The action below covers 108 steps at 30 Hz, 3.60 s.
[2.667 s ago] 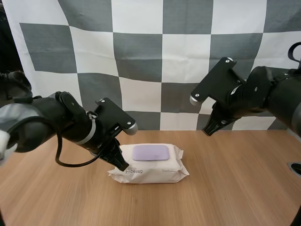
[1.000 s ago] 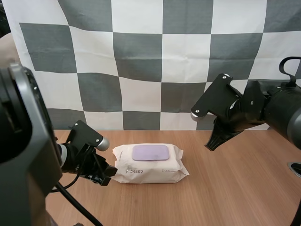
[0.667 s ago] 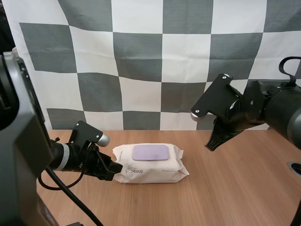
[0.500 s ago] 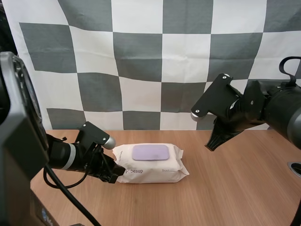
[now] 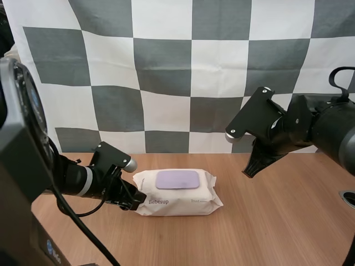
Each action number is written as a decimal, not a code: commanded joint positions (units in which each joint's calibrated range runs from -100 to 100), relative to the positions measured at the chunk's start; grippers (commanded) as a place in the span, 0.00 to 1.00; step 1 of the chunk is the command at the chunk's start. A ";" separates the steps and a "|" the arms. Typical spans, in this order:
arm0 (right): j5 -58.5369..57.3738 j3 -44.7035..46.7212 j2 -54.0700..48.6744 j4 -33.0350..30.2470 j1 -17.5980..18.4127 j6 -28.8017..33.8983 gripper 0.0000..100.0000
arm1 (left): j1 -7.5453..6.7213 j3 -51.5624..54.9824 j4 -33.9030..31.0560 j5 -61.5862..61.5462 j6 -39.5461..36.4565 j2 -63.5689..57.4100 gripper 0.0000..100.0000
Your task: Open the wet wipes lid
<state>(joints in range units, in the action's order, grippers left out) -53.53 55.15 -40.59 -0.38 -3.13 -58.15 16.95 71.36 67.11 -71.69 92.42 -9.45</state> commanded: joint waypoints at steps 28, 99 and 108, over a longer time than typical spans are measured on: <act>1.28 0.09 0.01 0.02 -0.05 0.00 0.04 | 0.01 0.03 0.50 -10.01 0.97 3.70 0.89; -16.05 0.09 0.01 17.69 10.14 -21.63 0.00 | -0.08 0.03 -0.42 -26.83 0.89 9.88 0.00; -10.05 5.13 0.41 13.88 17.25 -24.26 0.51 | -0.08 0.03 -3.09 -28.31 0.77 9.88 0.00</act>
<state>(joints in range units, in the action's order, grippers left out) -67.78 58.50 -40.46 14.76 13.13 -82.06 16.87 71.36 64.19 -100.00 92.42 0.42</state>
